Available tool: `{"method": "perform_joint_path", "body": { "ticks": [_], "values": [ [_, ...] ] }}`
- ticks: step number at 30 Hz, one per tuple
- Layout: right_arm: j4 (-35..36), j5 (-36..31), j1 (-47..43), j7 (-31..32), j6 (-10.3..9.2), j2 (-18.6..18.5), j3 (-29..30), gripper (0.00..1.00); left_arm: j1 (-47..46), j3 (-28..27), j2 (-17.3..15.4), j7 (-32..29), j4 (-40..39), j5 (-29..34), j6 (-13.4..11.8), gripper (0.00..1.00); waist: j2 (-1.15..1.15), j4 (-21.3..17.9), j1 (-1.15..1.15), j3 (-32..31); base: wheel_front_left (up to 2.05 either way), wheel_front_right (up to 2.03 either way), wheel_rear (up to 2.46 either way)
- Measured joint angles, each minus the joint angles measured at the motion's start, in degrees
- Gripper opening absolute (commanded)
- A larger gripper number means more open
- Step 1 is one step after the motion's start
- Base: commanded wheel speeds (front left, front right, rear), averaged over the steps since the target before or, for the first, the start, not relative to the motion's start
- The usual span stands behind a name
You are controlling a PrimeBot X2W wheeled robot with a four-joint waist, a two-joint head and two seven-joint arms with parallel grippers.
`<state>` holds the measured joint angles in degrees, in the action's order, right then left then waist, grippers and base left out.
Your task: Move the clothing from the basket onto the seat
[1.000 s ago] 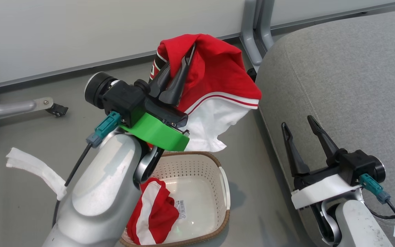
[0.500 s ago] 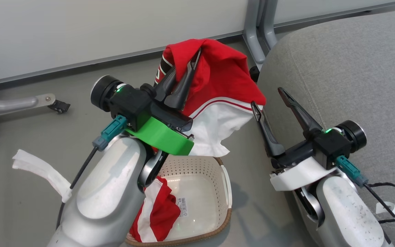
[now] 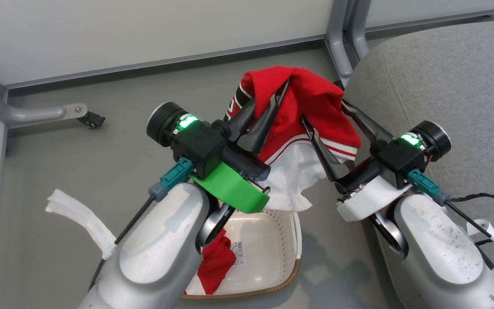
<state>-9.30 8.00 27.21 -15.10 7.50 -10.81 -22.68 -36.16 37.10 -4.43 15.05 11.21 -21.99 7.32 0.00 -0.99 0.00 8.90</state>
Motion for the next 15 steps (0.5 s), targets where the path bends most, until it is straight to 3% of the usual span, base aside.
{"method": "perform_joint_path", "body": {
  "ticks": [14, 15],
  "values": [
    [-4.47, 7.47, 4.92, 0.00, 0.01, -5.68, -9.94, 1.00, -0.82, 6.49, -0.27, 0.00, -1.91, -1.35, 0.00, 0.00, 0.00, 2.60, 0.00, 1.04, 0.00, 0.00, 0.00],
    [-4.69, 8.02, 5.07, 0.01, 0.01, -5.78, -10.31, 0.47, -0.84, 6.68, -0.34, -0.01, -1.96, -1.62, 0.00, 0.00, 0.00, 2.71, 0.00, 1.06, 0.00, 0.00, 0.00]
  ]
}}
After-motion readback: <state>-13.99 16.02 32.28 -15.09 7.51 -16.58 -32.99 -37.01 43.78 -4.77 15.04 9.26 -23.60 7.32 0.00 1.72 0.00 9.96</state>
